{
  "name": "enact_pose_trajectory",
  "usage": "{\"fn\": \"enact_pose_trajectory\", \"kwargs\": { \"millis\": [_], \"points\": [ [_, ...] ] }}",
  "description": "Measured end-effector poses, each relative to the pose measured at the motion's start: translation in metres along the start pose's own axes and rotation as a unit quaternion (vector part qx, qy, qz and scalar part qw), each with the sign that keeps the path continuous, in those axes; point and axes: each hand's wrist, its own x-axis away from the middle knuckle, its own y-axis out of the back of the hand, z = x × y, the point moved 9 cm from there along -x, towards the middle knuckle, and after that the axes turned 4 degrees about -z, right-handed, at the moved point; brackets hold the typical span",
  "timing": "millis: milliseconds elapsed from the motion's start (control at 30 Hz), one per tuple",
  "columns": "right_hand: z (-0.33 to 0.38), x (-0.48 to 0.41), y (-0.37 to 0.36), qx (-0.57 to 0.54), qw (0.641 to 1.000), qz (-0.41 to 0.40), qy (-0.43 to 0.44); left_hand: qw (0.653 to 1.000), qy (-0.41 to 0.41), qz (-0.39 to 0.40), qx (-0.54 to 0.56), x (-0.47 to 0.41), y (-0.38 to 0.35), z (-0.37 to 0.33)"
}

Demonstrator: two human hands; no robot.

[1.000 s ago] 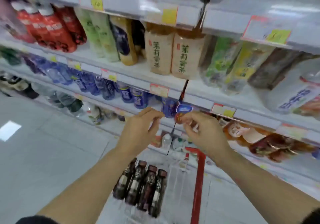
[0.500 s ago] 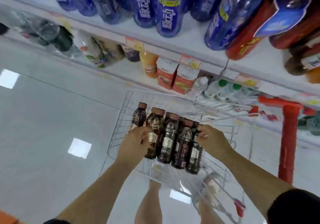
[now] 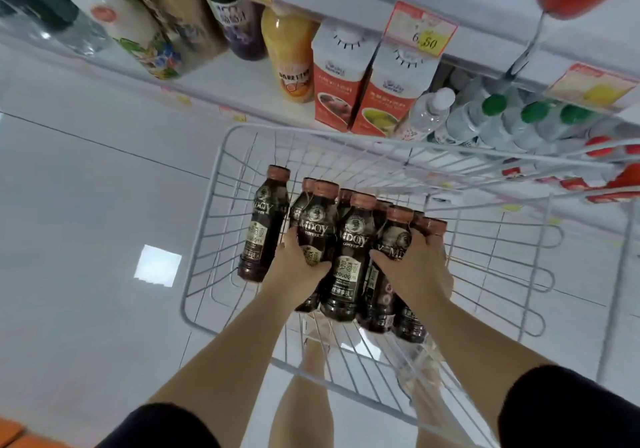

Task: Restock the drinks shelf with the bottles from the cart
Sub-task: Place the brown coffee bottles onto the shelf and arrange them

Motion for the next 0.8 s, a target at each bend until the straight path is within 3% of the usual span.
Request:
{"fn": "enact_pose_trajectory", "kwargs": {
  "millis": [133, 267, 467, 600, 800],
  "points": [
    [-0.004, -0.008, -0.001, -0.027, 0.999, -0.028, -0.022, 0.999, 0.003, -0.035, 0.004, -0.007, -0.001, 0.002],
    [-0.009, 0.003, 0.004, -0.144, 0.988, -0.044, -0.034, 0.999, 0.009, -0.037, 0.024, -0.001, 0.005, -0.001],
    [0.002, 0.038, 0.036, -0.266, 0.96, -0.029, 0.08, 0.998, -0.026, -0.039, 0.029, 0.025, 0.028, -0.034],
    [0.008, 0.054, 0.093, -0.303, 0.946, -0.016, 0.115, 0.998, -0.055, 0.007, -0.001, 0.049, 0.042, -0.072],
    [0.015, 0.094, 0.227, -0.354, 0.909, -0.07, 0.209, 0.987, -0.133, 0.049, -0.08, 0.13, 0.064, -0.143]
  ]
}}
